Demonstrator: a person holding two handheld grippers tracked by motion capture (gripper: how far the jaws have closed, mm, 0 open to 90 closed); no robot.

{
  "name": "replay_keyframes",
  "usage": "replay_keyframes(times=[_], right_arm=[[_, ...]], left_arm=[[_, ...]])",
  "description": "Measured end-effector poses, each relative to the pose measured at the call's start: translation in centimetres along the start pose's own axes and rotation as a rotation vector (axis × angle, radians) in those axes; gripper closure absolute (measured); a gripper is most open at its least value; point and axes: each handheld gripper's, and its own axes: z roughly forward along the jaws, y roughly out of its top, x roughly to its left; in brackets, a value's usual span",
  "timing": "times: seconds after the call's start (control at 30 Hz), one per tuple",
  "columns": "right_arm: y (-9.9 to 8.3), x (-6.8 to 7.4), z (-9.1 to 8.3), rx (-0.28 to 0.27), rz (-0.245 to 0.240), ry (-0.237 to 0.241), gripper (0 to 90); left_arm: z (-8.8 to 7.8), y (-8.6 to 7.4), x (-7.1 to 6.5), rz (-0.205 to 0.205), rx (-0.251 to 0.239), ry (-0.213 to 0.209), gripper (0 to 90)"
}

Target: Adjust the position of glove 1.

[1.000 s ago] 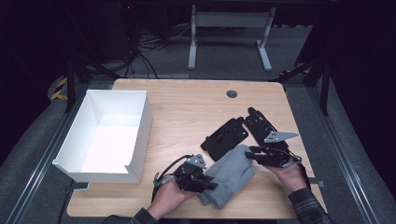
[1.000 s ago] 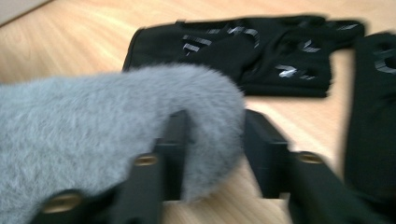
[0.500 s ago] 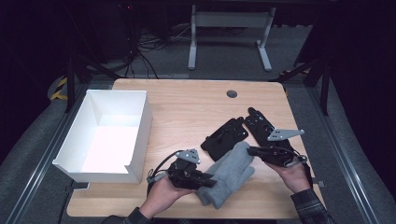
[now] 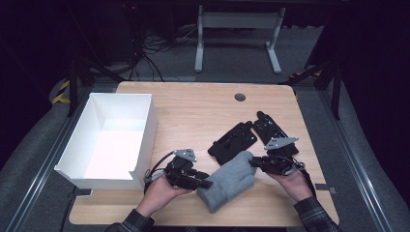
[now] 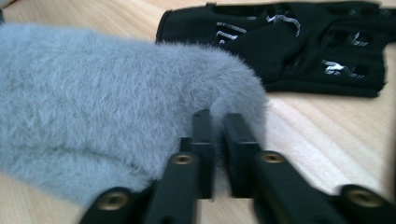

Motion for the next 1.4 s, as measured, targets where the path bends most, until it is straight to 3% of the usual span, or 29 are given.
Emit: replay_keyframes(times=[0.07,0.1,0.17,0.23,0.3,0.37,0.6,0.83,0.9,1.03,1.2,1.4], right_arm=[[0.0,-0.1,-0.7,-0.033,0.01,-0.014,71.7],[-0.3,-0.2,-1.2,-0.041,0.012,-0.025,75.9],[-0.9,-0.3,-1.7,-0.022,0.016,-0.045,83.2],[-1.5,-0.6,-1.5,0.014,0.03,-0.053,88.7],[-2.0,-0.6,-1.0,0.055,0.033,-0.049,90.0],[-2.2,-0.4,-0.2,0.095,0.024,-0.046,90.0],[-1.9,0.3,1.4,0.14,-0.008,-0.023,90.0],[-0.2,1.1,3.1,0.135,-0.038,-0.01,90.0],[0.2,1.2,3.6,0.137,-0.046,-0.008,90.0],[0.7,1.1,4.2,0.131,-0.053,-0.006,88.9],[0.2,0.3,2.9,0.082,-0.023,-0.061,65.1],[-0.8,-0.2,2.1,0.073,-0.016,-0.123,44.6]], left_arm=[[-0.4,0.3,-0.1,0.021,-0.017,0.029,46.0],[-0.5,0.5,-0.2,0.03,-0.029,0.037,48.9],[-0.7,0.7,-0.2,0.038,-0.033,0.035,60.4],[-0.8,0.9,0.1,0.04,-0.036,0.065,72.7],[-0.7,1.1,0.4,0.049,-0.017,0.101,83.6],[-0.3,1.1,0.7,0.039,-0.002,0.093,88.6],[2.0,0.7,0.0,0.057,0.073,0.059,88.0],[2.6,0.2,-0.2,0.053,0.104,0.056,84.9],[2.4,0.2,-0.1,0.047,0.11,0.076,82.7],[1.0,0.3,0.2,0.025,0.056,0.152,70.0],[0.0,1.4,-0.1,0.028,-0.021,0.161,41.3],[1.2,3.4,-1.0,0.06,-0.067,0.164,20.4]])
